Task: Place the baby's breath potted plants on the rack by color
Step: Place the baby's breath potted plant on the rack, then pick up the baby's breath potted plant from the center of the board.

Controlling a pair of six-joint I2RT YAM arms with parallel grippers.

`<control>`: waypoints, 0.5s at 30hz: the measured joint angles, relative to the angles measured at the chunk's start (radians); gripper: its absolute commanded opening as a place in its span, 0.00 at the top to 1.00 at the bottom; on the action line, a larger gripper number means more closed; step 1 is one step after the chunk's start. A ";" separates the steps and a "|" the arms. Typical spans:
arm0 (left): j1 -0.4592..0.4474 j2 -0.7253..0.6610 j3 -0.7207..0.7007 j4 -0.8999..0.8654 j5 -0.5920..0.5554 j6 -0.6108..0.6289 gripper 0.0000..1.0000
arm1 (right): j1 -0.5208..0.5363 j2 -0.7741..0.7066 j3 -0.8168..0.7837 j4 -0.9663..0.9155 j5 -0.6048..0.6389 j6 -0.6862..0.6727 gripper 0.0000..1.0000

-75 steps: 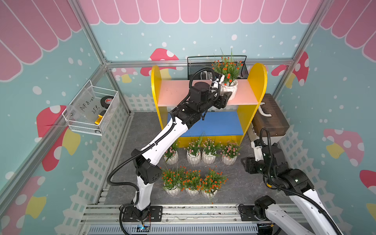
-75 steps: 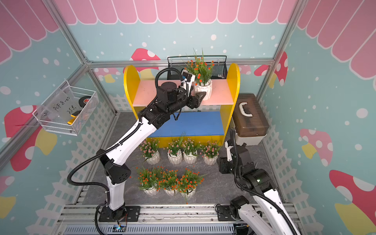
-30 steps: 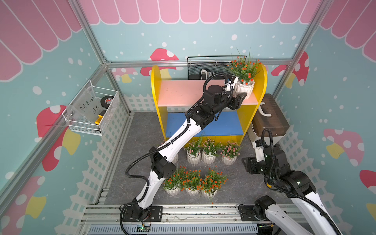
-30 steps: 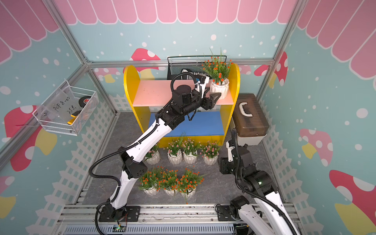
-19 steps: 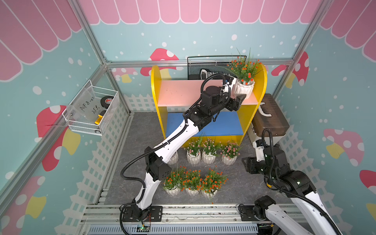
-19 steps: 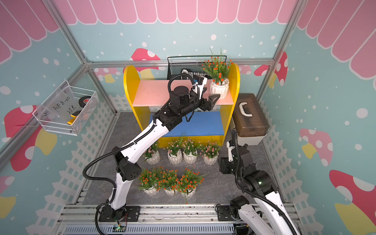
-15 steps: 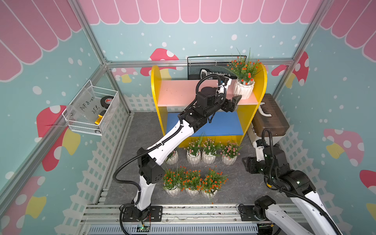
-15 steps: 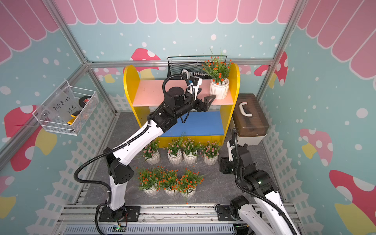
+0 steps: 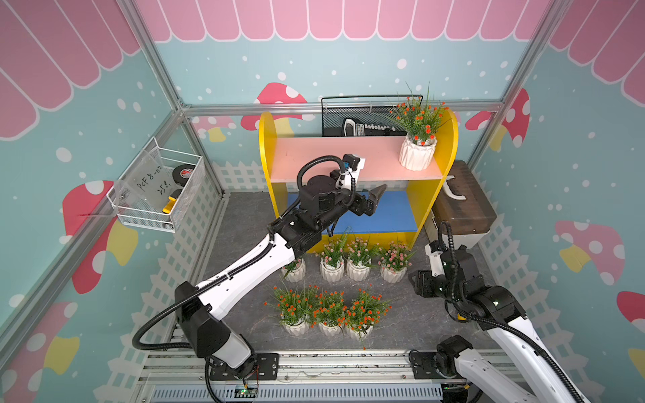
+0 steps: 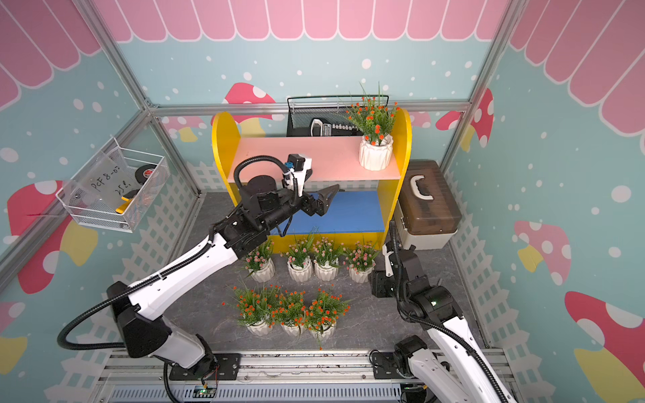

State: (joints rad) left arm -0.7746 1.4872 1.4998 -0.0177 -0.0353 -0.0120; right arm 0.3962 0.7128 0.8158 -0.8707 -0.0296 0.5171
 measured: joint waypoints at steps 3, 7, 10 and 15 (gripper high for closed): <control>-0.004 -0.106 -0.127 0.011 -0.031 0.000 0.03 | 0.002 -0.006 -0.066 0.031 -0.048 0.018 0.45; -0.027 -0.229 -0.278 0.008 -0.082 -0.005 0.03 | 0.032 -0.008 -0.156 0.064 -0.093 0.055 0.47; -0.043 -0.307 -0.380 -0.004 -0.116 -0.012 0.03 | 0.073 -0.018 -0.198 0.082 -0.109 0.088 0.49; -0.057 -0.426 -0.526 -0.024 -0.174 -0.047 0.03 | 0.130 -0.058 -0.266 0.125 -0.129 0.142 0.52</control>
State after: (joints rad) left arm -0.8314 1.0611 0.9741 -0.0414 -0.2096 -0.0589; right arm 0.5262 0.6548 0.5499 -0.7456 -0.1585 0.6594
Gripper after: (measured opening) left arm 0.969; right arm 0.487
